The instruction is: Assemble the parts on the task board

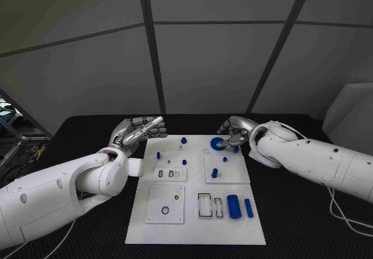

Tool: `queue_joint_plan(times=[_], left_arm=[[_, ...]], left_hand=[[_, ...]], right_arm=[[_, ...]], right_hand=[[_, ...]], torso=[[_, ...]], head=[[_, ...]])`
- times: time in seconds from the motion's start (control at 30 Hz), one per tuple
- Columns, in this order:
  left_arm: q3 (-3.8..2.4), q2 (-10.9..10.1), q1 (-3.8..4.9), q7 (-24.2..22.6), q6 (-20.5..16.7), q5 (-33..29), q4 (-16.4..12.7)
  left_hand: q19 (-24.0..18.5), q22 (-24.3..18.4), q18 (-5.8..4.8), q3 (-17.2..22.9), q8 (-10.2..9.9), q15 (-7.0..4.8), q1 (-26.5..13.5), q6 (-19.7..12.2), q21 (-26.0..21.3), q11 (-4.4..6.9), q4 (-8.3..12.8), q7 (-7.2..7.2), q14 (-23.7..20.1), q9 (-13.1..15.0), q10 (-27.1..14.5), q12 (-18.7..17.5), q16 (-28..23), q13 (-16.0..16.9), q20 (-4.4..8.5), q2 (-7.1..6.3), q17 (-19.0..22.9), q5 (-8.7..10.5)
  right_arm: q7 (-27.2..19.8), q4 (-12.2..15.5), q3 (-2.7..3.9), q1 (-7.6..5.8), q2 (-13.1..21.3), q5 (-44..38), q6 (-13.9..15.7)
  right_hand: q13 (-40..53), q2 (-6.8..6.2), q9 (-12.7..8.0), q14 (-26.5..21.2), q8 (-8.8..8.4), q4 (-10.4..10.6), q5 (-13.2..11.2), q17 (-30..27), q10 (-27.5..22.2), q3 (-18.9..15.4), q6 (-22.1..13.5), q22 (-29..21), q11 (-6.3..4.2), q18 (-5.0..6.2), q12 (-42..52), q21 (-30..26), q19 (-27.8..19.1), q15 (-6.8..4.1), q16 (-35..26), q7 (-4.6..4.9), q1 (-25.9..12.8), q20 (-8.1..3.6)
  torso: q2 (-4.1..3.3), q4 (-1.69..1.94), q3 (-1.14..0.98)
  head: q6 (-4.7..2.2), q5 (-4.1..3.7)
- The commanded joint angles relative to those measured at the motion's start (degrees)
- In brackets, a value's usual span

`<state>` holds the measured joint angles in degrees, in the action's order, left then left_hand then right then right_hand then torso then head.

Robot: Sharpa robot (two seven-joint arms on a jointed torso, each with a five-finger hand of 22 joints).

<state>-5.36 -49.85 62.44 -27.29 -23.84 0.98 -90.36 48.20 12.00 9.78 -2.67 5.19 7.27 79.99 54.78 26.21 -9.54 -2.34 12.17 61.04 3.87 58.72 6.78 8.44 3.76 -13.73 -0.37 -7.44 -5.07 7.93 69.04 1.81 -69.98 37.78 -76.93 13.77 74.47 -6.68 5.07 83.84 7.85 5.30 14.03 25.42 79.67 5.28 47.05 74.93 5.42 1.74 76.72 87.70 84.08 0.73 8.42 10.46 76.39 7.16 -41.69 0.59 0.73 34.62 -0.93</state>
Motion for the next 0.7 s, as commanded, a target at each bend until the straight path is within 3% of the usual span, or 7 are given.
queue_joint_plan(times=[0.03,0.2,0.7], left_arm=[[-0.04,-0.01,0.07,-0.5,0.5,0.33,-0.1],[-0.04,-0.05,0.07,-0.47,0.33,0.33,-0.07],[-0.04,-0.07,0.07,-0.28,0.2,0.33,0.0]], left_hand=[[-0.35,0.06,0.68,0.02,0.22,0.0,-0.28,0.47,0.36,-0.07,0.46,0.12,0.49,0.0,0.16,0.14,-0.25,0.02,0.14,0.23,-0.07,0.28],[-0.35,0.06,0.67,0.02,0.2,0.01,-0.28,0.45,0.36,-0.09,0.48,0.14,0.49,-0.01,0.13,0.11,-0.27,0.01,0.14,0.24,-0.07,0.28],[-0.36,0.08,0.66,0.05,0.11,0.03,-0.21,0.4,0.41,-0.13,0.59,0.21,0.48,-0.04,0.03,-0.03,-0.33,-0.03,0.15,0.31,-0.08,0.26]], right_arm=[[0.93,-0.2,0.04,-0.09,-0.25,-0.35,-2.71],[1.02,-0.14,0.04,0.05,-0.53,-1.19,-3.3],[2.99,-0.43,0.03,0.3,-0.62,-3.24,-4.17]], right_hand=[[1.29,-0.03,0.09,1.64,0.5,0.33,0.34,0.07,0.66,-0.06,-0.26,10.97,0.01,-0.69,1.12,0.24,2.53,0.38,-0.42,0.04,0.78,0.33],[2.5,0.18,0.27,1.64,1.12,0.39,0.27,0.13,1.22,-0.05,0.31,11.02,-0.06,-0.7,2.22,0.27,2.56,0.34,-0.49,-0.08,1.09,0.32],[8.91,1.26,0.49,1.67,2.36,-0.2,1.26,0.28,5.39,0.3,1.42,12.16,-0.21,-0.98,7.87,0.84,3.5,0.2,-0.7,-0.3,1.74,0.18]], torso=[[-0.04,0.1,0.01],[0.0,-0.09,-0.06],[-0.02,0.0,-0.09]], head=[[0.27,-0.17],[0.43,0.15],[0.55,0.11]])
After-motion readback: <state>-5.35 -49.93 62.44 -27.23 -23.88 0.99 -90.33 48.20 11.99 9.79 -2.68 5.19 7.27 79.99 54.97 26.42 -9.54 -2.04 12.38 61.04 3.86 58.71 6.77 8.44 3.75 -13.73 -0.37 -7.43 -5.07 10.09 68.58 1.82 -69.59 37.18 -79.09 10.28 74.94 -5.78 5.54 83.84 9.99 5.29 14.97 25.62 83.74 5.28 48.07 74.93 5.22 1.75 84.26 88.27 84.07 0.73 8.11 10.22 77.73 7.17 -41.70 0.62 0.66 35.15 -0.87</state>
